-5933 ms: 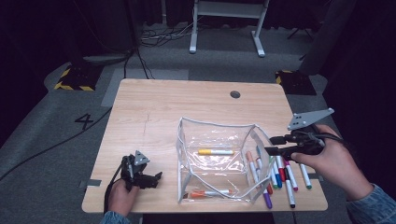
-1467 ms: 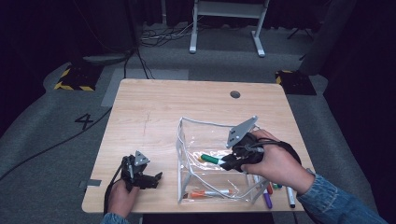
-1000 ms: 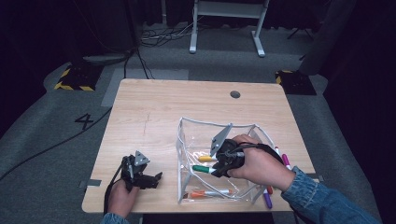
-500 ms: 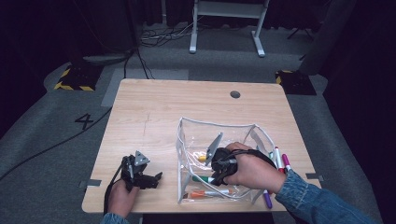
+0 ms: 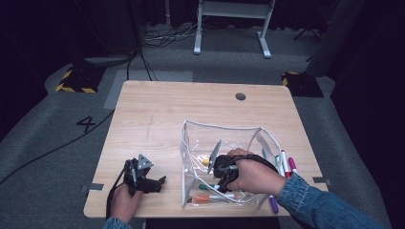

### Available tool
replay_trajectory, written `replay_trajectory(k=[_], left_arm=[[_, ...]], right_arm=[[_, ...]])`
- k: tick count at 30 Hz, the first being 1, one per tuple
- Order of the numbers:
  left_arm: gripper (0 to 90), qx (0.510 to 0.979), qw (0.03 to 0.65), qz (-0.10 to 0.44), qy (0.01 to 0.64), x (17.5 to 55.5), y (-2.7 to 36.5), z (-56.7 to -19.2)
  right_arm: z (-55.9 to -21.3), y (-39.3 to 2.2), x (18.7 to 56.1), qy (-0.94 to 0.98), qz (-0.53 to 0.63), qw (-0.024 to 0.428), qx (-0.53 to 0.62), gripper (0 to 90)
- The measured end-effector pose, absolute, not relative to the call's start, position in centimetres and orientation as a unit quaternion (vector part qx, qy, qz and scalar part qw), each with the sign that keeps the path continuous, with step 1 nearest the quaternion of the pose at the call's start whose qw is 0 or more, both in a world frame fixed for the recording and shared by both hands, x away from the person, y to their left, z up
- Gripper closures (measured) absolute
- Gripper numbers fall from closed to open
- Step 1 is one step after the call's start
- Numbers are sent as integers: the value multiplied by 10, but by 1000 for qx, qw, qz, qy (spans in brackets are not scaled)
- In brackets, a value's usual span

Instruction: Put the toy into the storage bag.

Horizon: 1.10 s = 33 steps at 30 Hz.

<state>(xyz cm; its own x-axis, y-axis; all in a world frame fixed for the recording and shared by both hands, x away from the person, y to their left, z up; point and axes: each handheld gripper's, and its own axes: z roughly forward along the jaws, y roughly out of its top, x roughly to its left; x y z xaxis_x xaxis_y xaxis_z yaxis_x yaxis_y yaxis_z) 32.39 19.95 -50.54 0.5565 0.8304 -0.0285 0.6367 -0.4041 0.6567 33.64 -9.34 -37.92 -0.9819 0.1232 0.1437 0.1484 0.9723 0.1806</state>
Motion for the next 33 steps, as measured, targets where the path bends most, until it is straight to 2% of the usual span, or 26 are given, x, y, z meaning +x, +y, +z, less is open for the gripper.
replay_trajectory(k=[8,19,27,33], left_arm=[[0,824,316,153,445,324,200,-505],[0,824,316,153,445,324,200,-505],[0,824,316,153,445,324,200,-505],[0,824,316,153,445,324,200,-505]], right_arm=[[-375,-97,340,-987,-123,51,-88,641],[-317,-117,340,-962,-238,-13,-131,587],[-279,-162,333,-935,-307,-48,-173,565],[-275,-206,337,-917,-325,-61,-224,564]])
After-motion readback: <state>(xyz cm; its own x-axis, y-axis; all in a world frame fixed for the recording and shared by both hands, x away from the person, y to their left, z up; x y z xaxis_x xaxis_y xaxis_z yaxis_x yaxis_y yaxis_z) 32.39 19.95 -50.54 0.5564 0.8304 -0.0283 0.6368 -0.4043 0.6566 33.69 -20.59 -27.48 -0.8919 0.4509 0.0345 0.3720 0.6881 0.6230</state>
